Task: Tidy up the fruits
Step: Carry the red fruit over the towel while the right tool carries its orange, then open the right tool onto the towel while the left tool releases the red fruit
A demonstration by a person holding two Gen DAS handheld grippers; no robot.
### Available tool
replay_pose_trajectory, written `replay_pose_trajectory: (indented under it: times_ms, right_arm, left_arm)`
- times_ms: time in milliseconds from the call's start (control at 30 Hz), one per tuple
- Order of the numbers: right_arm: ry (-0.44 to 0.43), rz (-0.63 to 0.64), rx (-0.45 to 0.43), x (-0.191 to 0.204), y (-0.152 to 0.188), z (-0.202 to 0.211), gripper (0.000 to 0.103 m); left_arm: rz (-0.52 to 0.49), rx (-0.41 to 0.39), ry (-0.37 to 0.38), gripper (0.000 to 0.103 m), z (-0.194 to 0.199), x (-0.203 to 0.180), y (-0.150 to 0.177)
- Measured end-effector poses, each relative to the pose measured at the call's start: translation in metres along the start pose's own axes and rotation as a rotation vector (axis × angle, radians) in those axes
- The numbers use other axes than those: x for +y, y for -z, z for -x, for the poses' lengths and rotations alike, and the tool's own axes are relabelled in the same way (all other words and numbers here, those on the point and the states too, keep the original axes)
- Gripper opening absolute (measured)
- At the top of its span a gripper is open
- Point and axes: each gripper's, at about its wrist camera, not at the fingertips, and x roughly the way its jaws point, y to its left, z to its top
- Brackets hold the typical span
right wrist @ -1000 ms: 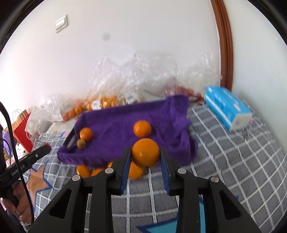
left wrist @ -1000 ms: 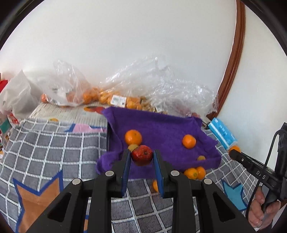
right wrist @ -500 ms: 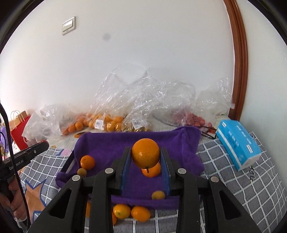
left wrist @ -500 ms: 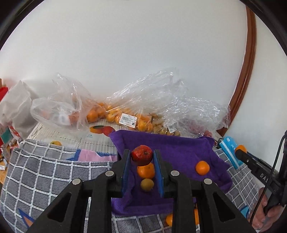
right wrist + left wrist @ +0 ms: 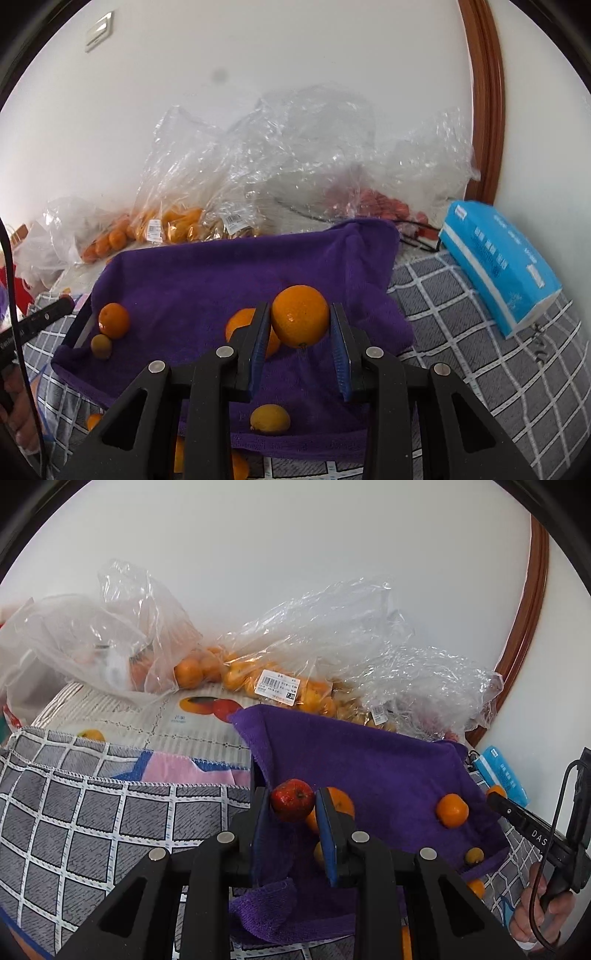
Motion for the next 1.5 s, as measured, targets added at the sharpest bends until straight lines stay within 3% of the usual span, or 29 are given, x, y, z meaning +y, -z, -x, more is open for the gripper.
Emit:
replay_pose_trajectory:
  times_ms: [267,533,1200,1367,1500]
  right_arm:
    - [-0.012,0.041,0.073,0.01,0.013,-0.019,0.032]
    - [-0.001,0.053,0.091,0.013,0.018,-0.021,0.032]
    - [0.035,0.061,0.141,0.011,0.022,-0.028,0.032]
    - [0.034,0.058,0.113,0.012,0.022,-0.022,0.044]
    - [0.042,0.072,0.087,0.015,0.021,-0.016,0.05]
  left_arm:
    - [0.017,0.019,0.001,0.024,-0.008,0.004,0.003]
    - [-0.015,0.013,0.046,0.024,-0.004,-0.007,0.004]
    - [-0.044,0.081,0.047,0.024,-0.018,-0.014,0.007]
    - [-0.052,0.101,0.047,0.026,-0.021,-0.015,0.008]
    - [-0.062,0.101,0.052,0.039,-0.02,-0.016,0.008]
